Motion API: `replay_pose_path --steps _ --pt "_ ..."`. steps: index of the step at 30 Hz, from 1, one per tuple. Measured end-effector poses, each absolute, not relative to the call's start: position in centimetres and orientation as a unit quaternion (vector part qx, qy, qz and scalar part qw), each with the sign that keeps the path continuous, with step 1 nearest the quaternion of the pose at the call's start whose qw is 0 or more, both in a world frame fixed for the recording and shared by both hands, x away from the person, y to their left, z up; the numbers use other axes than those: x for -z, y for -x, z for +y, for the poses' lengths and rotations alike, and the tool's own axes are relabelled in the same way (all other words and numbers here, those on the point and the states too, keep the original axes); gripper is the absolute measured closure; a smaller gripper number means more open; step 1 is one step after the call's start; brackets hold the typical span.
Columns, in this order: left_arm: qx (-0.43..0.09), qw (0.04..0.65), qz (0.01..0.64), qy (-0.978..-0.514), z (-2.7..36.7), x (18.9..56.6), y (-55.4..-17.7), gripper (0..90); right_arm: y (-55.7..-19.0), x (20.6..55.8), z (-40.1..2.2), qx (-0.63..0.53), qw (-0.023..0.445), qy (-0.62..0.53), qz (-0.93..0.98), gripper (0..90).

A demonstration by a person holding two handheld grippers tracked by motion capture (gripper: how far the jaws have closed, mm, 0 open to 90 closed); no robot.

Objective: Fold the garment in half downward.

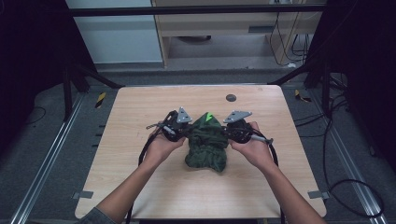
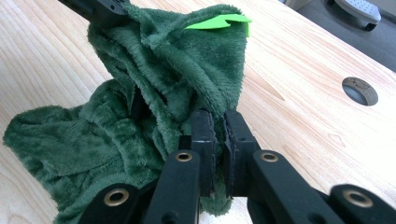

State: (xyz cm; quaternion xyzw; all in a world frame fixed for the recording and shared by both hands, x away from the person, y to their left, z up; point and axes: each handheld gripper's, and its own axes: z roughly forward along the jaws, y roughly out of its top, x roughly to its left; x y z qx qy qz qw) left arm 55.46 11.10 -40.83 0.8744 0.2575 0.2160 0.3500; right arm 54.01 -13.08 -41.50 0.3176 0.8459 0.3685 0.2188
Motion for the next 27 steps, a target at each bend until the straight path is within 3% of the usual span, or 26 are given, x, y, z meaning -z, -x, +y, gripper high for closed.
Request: replay_pose_path --steps 27 --pt "-0.22 0.365 0.247 -0.87 11.4 40.3 -53.5 86.8 -52.1 40.8 -13.3 -0.382 0.222 -0.305 0.844 84.0"
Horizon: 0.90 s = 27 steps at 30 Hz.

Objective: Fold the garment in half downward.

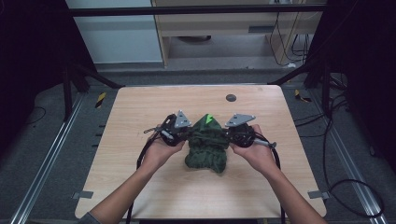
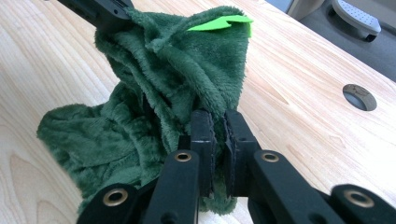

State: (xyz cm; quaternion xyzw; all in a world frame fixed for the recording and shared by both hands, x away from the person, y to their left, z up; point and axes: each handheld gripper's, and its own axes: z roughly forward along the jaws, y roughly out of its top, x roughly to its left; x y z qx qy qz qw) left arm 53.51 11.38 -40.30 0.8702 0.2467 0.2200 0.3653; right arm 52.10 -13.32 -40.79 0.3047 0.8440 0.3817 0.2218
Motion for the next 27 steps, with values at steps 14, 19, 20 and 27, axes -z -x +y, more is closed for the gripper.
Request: replay_pose_path --steps 14,19,20,27 --pt "-0.223 0.366 0.254 -0.867 11.4 42.2 -53.0 86.8 -51.6 42.0 -13.3 -0.379 0.217 -0.306 0.846 83.4" --pt "-0.22 0.365 0.256 -0.868 11.5 43.1 -52.7 86.8 -51.2 42.7 -13.1 -0.378 0.216 -0.304 0.847 83.2" --pt "-0.219 0.365 0.257 -0.868 11.5 43.2 -52.6 86.8 -51.1 42.8 -13.1 -0.378 0.216 -0.303 0.848 83.2" --pt "-0.213 0.365 0.256 -0.87 11.7 44.0 -52.1 86.8 -50.6 43.5 -12.9 -0.376 0.211 -0.301 0.851 83.0"
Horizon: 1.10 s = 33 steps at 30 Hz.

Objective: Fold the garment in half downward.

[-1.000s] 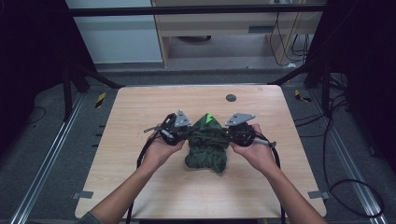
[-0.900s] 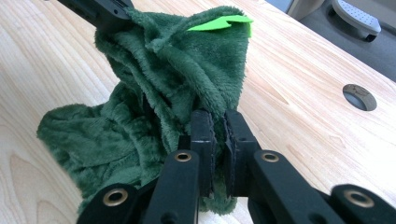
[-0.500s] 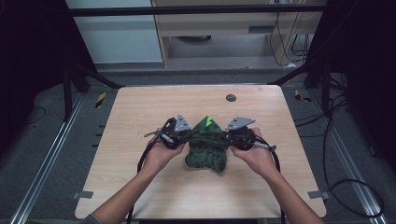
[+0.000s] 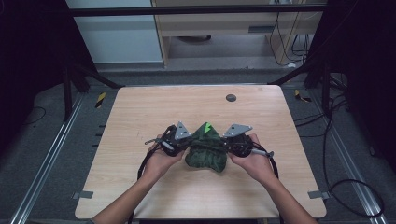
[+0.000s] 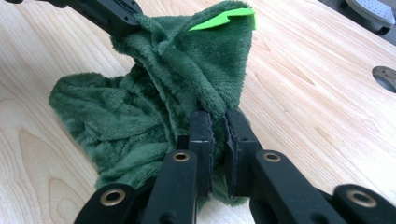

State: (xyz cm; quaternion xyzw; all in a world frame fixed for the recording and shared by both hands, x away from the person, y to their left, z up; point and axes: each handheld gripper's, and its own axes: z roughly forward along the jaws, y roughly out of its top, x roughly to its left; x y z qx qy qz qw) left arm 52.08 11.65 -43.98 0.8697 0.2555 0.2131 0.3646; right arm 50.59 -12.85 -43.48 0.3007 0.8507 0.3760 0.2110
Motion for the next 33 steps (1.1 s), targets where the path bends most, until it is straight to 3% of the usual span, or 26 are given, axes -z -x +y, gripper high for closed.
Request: replay_pose_path --steps 33 --pt "-0.202 0.372 0.237 -0.874 11.9 46.1 -49.4 84.3 -48.3 45.4 -12.8 -0.375 0.202 -0.285 0.859 79.6"
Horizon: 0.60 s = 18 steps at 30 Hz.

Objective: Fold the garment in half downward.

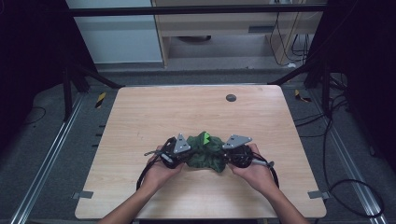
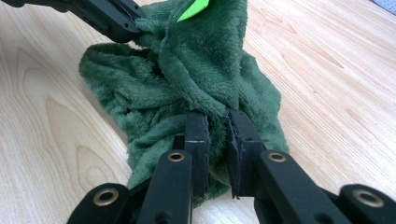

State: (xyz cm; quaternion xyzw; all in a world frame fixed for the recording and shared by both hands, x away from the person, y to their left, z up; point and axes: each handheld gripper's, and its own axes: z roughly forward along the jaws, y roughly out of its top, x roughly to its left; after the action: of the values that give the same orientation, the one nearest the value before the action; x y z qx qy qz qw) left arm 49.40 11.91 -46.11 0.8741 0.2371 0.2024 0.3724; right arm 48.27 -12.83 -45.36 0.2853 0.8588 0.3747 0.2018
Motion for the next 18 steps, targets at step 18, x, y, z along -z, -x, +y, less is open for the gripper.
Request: replay_pose_path --steps 18 --pt "-0.195 0.374 0.227 -0.878 11.98 46.73 -48.46 88.4 -47.52 46.07 -12.86 -0.375 0.193 -0.28 0.862 78.1"
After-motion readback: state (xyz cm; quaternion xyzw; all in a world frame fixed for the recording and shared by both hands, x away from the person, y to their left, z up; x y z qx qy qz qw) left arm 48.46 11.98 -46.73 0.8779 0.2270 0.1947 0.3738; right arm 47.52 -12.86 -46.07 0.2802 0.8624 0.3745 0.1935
